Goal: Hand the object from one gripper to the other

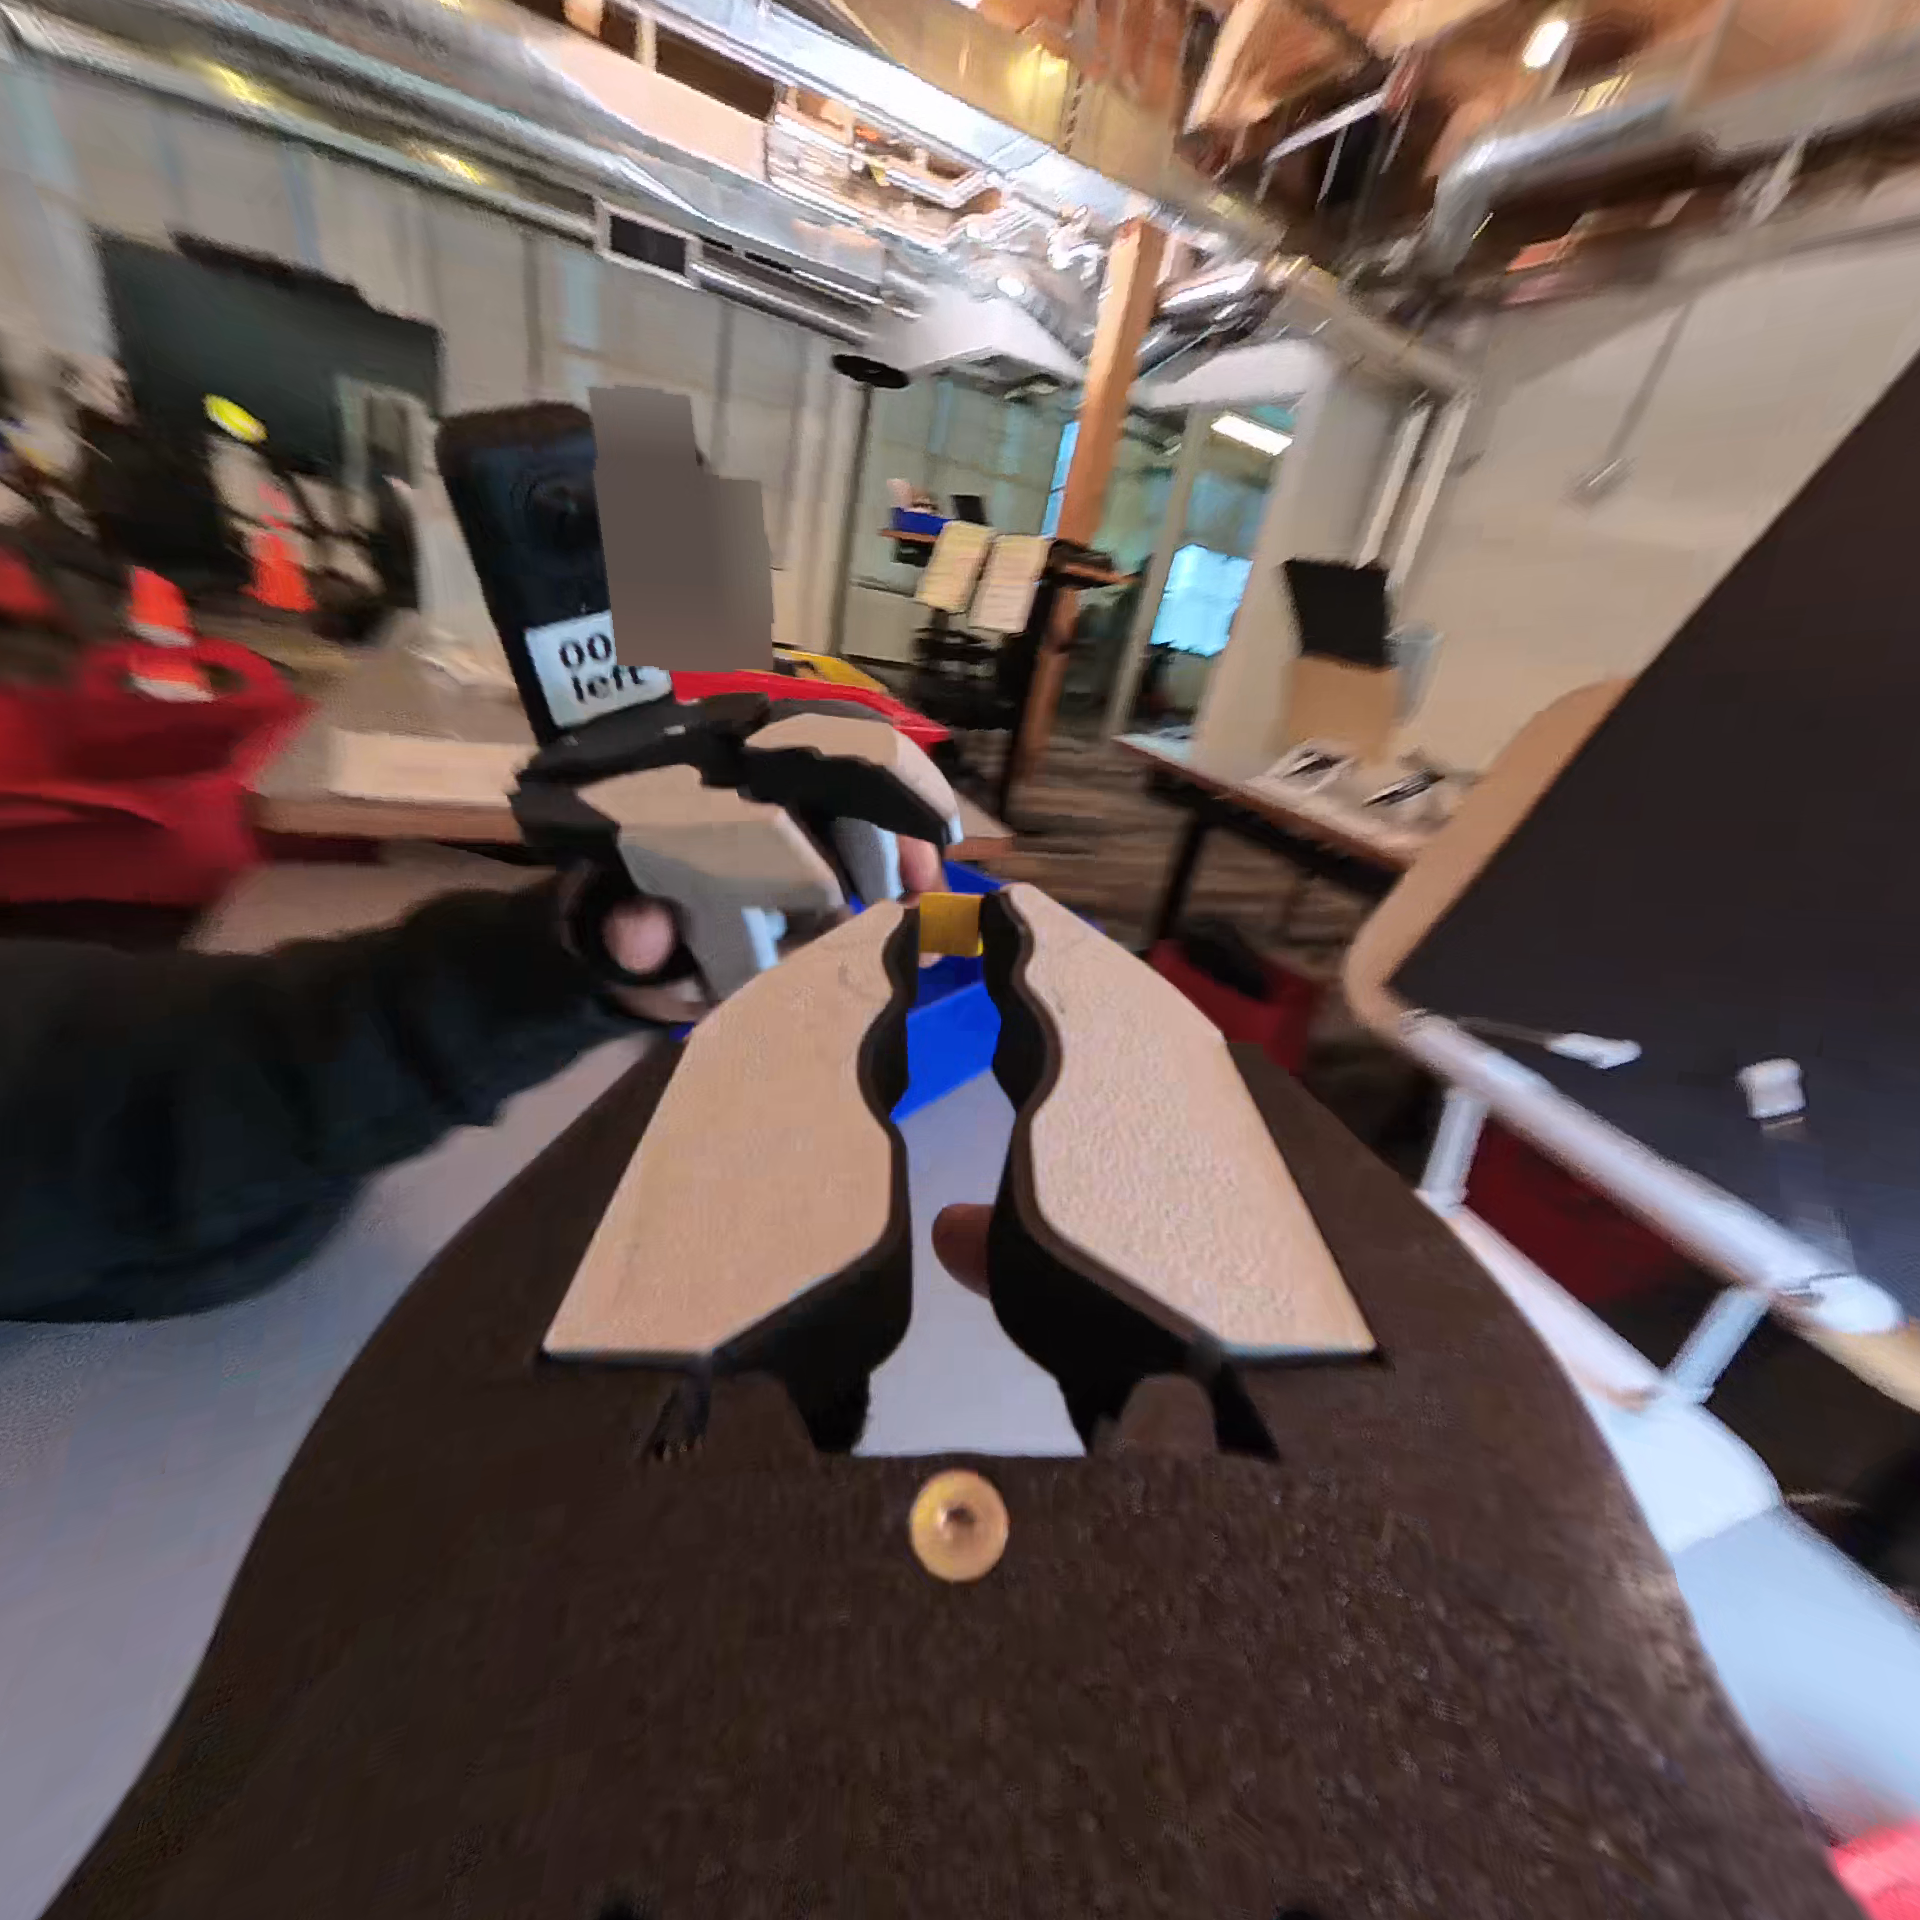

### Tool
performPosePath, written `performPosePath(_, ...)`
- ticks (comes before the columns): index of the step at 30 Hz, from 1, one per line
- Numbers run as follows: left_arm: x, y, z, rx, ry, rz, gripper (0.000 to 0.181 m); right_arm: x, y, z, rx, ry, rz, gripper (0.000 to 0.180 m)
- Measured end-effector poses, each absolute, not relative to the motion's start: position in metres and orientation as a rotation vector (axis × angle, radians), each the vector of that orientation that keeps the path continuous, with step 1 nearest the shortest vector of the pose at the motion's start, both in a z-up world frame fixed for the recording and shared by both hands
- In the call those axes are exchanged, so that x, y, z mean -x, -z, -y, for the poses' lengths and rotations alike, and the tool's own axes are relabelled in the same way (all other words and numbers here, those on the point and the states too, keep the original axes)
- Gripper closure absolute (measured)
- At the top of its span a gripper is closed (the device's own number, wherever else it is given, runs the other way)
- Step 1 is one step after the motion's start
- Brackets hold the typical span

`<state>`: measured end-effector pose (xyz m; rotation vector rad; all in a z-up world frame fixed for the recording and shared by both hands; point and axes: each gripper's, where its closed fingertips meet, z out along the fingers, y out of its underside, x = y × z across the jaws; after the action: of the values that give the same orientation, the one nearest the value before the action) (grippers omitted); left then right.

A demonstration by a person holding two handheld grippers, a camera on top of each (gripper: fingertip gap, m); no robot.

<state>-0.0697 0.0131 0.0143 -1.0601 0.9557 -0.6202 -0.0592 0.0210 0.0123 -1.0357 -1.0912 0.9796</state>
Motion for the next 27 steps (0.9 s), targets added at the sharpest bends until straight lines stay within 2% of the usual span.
performPosePath(4,0.066,-0.022,-0.01,1.127,0.942,-0.851,0.154,0.059,-0.012,-0.021,0.862,-0.554,1.15,0.168)
performPosePath(7,0.06,-0.018,-0.009,1.164,1.027,-0.848,0.152,0.065,-0.008,-0.015,0.76,-0.345,1.193,0.168)
performPosePath(10,0.055,-0.01,-0.011,1.205,0.999,-0.874,0.154,0.069,-0.007,-0.01,0.714,-0.27,1.213,0.168)
performPosePath(15,0.055,-0.008,-0.009,1.221,0.937,-0.917,0.168,0.068,-0.007,-0.011,0.69,-0.218,1.216,0.168)
performPosePath(18,0.055,-0.005,-0.009,1.228,0.859,-0.959,0.168,0.069,-0.005,-0.011,0.667,-0.187,1.23,0.168)
performPosePath(21,0.057,-0.008,-0.007,1.189,0.802,-0.98,0.169,0.069,-0.006,-0.009,0.714,-0.313,1.232,0.166)
performPosePath(27,0.063,-0.022,0.007,0.993,0.726,-0.997,0.169,0.042,-0.033,-0.014,0.914,-1.124,1.035,0.163)
